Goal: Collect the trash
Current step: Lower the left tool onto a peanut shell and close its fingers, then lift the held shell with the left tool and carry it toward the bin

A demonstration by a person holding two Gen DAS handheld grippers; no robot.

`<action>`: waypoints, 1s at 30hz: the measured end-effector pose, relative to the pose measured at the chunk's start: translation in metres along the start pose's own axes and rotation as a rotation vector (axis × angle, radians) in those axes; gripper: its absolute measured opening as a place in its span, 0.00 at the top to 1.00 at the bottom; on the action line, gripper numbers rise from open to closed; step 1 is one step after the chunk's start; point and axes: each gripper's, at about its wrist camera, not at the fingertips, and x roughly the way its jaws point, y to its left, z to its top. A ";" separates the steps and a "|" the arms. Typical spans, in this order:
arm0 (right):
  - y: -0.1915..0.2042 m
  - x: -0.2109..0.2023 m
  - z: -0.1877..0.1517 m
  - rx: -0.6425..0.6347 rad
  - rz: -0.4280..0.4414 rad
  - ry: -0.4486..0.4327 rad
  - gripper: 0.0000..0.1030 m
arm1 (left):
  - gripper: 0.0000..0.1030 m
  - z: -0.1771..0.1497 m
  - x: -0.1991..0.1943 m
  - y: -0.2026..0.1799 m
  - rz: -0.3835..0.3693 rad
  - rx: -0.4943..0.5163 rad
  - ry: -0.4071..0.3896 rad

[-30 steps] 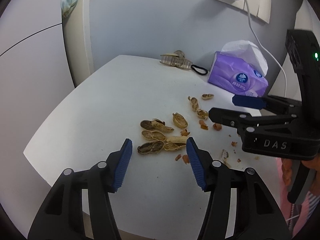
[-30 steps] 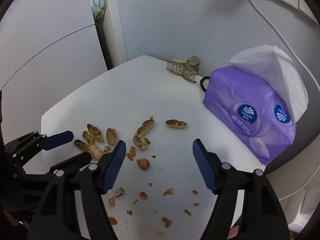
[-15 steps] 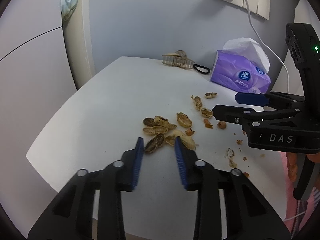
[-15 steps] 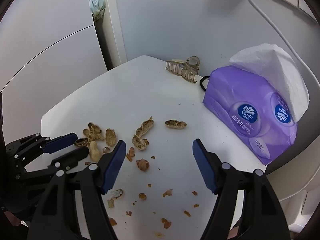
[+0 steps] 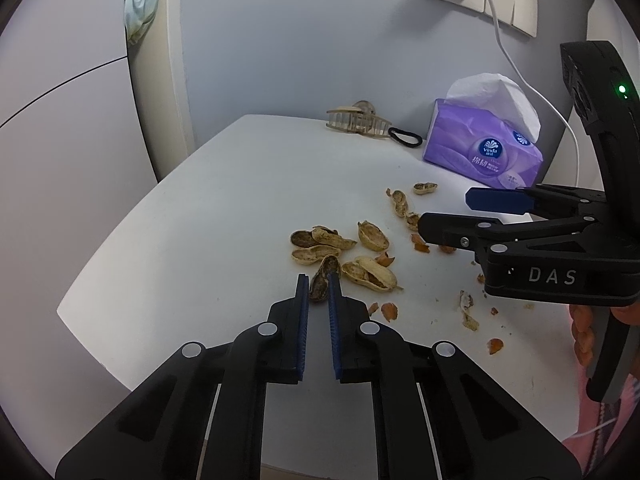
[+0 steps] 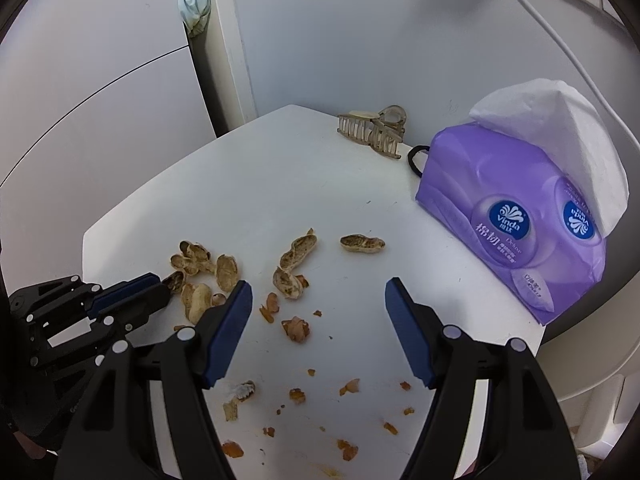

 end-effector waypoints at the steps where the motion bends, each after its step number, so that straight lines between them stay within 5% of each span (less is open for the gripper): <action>1: 0.000 0.000 0.000 0.002 0.000 -0.001 0.36 | 0.94 0.000 0.000 0.000 0.005 0.001 -0.003; 11: 0.003 0.008 0.006 0.012 0.003 0.012 0.36 | 0.98 0.000 0.001 0.002 -0.004 -0.014 -0.009; 14: 0.005 0.011 0.007 -0.003 0.004 0.027 0.51 | 0.98 0.000 0.001 0.002 -0.011 -0.020 -0.010; 19: 0.011 0.016 0.009 -0.020 0.016 0.045 0.54 | 0.98 0.000 0.000 0.002 -0.015 -0.026 -0.009; 30: 0.018 0.017 0.011 -0.047 0.026 0.048 0.82 | 0.98 0.000 0.001 0.004 -0.024 -0.038 -0.009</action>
